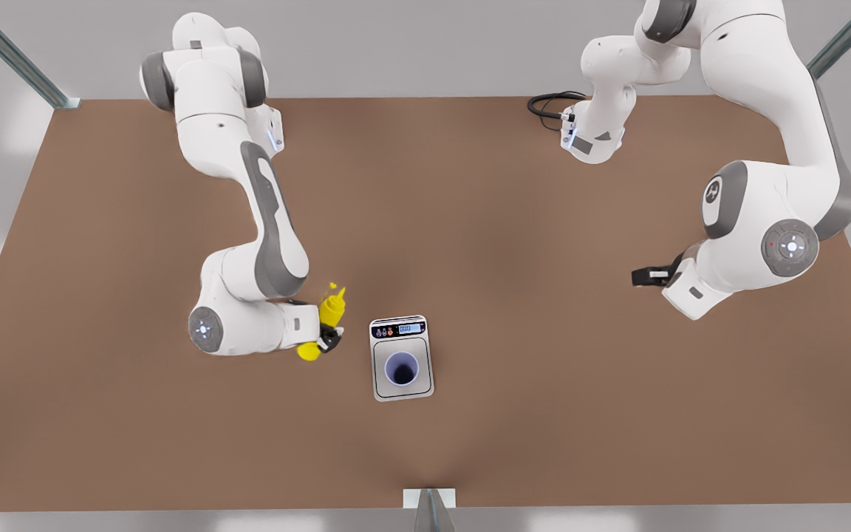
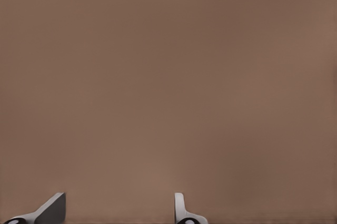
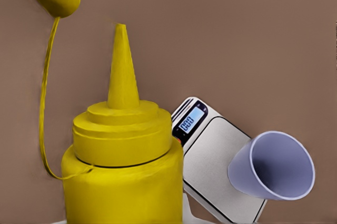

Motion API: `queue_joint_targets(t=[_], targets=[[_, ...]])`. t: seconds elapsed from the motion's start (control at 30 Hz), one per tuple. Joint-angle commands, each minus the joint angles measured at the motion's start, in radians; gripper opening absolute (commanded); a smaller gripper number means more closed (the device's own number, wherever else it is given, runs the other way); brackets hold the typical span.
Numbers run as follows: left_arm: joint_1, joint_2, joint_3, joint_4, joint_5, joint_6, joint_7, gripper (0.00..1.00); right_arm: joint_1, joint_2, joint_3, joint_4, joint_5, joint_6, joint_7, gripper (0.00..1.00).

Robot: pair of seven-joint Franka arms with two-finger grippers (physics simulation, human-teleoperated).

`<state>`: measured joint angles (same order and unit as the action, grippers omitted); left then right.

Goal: Move cup to the weight, pick up sauce bottle, pour sauce

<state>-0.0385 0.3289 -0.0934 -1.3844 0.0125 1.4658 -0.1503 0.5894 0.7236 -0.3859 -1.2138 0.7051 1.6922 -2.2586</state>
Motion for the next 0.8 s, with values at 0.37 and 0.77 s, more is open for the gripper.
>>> queue_joint_targets(t=[0.37,0.77], targets=[[-0.037,0.019,-0.003,-0.001,0.003,-0.025,0.06,1.0,0.079,0.093,-0.007,0.178,-0.355,0.136,0.876,0.54],[-0.009,0.035,0.0,-0.001,0.0,-0.025,0.072,1.0,0.098,0.158,-0.019,0.212,-0.426,0.297,1.188,0.54]])
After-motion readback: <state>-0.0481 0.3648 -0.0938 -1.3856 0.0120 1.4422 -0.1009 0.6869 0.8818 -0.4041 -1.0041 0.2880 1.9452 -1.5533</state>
